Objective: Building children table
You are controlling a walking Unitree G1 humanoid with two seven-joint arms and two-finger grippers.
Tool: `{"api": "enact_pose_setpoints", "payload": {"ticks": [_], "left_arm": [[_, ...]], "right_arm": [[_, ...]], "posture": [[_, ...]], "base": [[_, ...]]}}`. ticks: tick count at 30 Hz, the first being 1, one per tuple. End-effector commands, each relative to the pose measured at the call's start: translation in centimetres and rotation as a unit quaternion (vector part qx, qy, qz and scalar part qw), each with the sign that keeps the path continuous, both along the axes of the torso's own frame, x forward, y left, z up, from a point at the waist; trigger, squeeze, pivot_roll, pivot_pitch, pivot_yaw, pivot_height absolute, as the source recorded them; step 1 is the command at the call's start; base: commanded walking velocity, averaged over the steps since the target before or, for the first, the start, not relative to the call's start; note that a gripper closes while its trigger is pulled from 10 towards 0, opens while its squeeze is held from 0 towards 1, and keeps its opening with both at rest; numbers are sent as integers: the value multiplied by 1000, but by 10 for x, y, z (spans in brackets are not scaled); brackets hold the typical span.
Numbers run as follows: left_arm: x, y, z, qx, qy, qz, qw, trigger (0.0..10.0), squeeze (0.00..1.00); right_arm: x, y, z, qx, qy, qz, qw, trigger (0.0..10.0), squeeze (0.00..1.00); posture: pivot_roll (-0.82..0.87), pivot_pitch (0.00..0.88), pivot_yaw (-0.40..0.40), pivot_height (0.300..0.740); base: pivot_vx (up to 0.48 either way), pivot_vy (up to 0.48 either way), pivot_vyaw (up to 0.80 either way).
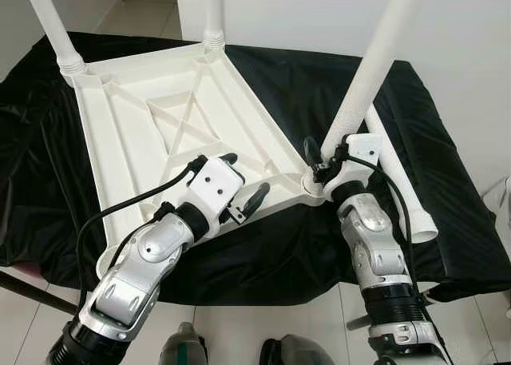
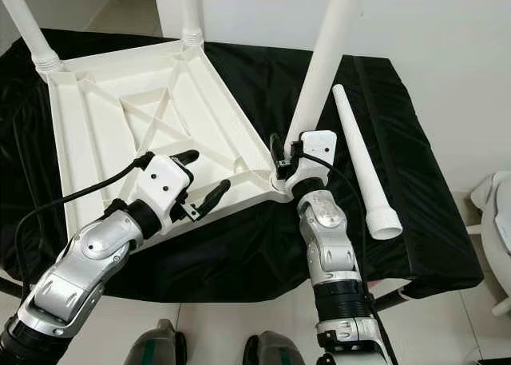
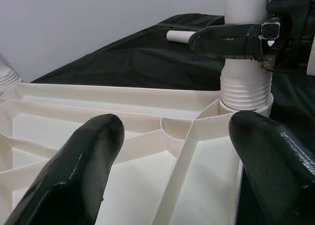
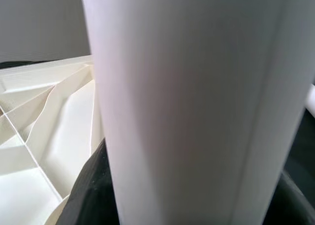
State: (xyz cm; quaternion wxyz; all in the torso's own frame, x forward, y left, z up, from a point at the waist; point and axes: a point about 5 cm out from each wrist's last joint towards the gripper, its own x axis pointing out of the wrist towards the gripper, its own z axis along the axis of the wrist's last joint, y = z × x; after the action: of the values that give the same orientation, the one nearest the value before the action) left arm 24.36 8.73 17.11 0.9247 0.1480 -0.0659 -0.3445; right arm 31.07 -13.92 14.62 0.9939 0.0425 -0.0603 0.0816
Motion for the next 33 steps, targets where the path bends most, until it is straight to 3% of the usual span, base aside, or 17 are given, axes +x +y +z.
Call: {"api": "enact_pose_setpoints", "payload": {"ticks": [1, 10, 12, 17, 19, 22, 29, 33], "left_arm": [[-3, -2, 0, 13, 7, -33, 999, 10000, 0], [-2, -1, 1, 14, 7, -30, 999, 10000, 0], [-2, -1, 1, 15, 7, -31, 999, 10000, 0], [-2, 0, 2, 15, 6, -30, 999, 10000, 0], [-1, 0, 2, 16, 4, -30, 999, 10000, 0], [0, 0, 2, 17, 3, -29, 999, 10000, 0], [0, 1, 3, 17, 2, -27, 999, 10000, 0], [0, 1, 3, 17, 1, -26, 1000, 10000, 0]], "right_arm": [[-9, -12, -33, 19, 78, -34, 996, 10000, 0], [-19, -10, -36, 40, 75, -39, 996, 10000, 0], [-22, -10, -35, 72, 71, -44, 994, 10000, 0], [-23, -11, -32, 54, 59, -54, 995, 10000, 0], [-25, -5, -30, 13, 41, -31, 999, 10000, 0], [-25, 1, -29, -12, 32, -16, 999, 10000, 0], [-24, 6, -29, -21, 42, -3, 999, 10000, 0], [-13, 12, -32, -44, 70, 22, 996, 10000, 0]], "posture": [[43, 57, -21, 740], [44, 61, -18, 740], [42, 64, -15, 740], [44, 63, -16, 740], [46, 60, -17, 740], [46, 59, -17, 740], [46, 59, -16, 740], [50, 59, -17, 740]], "base": [[0, 0, 0], [0, 0, 0], [0, 0, 0], [0, 0, 0], [0, 0, 0], [0, 0, 0], [0, 0, 0], [0, 0, 0]]}}
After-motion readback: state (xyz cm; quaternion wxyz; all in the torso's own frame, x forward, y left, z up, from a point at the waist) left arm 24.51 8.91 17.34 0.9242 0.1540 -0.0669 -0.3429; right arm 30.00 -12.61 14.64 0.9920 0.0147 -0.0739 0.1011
